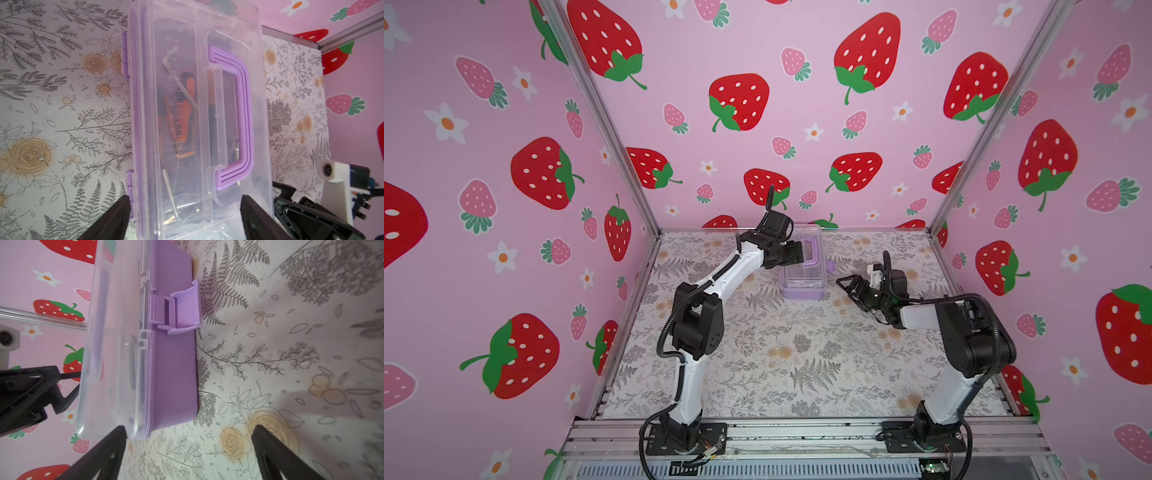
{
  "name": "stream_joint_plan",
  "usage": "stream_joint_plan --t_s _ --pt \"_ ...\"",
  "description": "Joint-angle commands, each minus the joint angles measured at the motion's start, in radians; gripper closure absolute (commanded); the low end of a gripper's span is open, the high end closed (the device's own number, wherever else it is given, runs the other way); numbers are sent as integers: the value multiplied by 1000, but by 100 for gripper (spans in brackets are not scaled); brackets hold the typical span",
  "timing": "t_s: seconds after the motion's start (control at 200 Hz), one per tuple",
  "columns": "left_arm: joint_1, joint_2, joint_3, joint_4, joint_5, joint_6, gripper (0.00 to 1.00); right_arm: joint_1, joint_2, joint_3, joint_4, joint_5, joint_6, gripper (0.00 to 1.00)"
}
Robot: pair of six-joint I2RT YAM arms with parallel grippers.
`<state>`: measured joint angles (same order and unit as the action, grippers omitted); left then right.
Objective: Pack the tool kit
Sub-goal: 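Move the right gripper to the purple latch while the left holds the lid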
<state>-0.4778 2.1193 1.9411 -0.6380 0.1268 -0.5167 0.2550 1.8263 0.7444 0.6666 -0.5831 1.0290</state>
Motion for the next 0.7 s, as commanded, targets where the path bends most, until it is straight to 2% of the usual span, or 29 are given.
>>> stream_joint_plan --t_s 0.0,0.17,0.395,0.695 --pt "-6 24 42 -35 -14 27 15 2 61 -9 224 -30 214 1" --pt "-18 47 63 -45 -24 49 18 24 167 62 314 -27 345 1" --pt "-33 70 81 -50 -23 54 20 51 332 125 549 25 608 1" --pt "-61 100 113 -74 -19 59 22 66 469 283 602 105 701 1"
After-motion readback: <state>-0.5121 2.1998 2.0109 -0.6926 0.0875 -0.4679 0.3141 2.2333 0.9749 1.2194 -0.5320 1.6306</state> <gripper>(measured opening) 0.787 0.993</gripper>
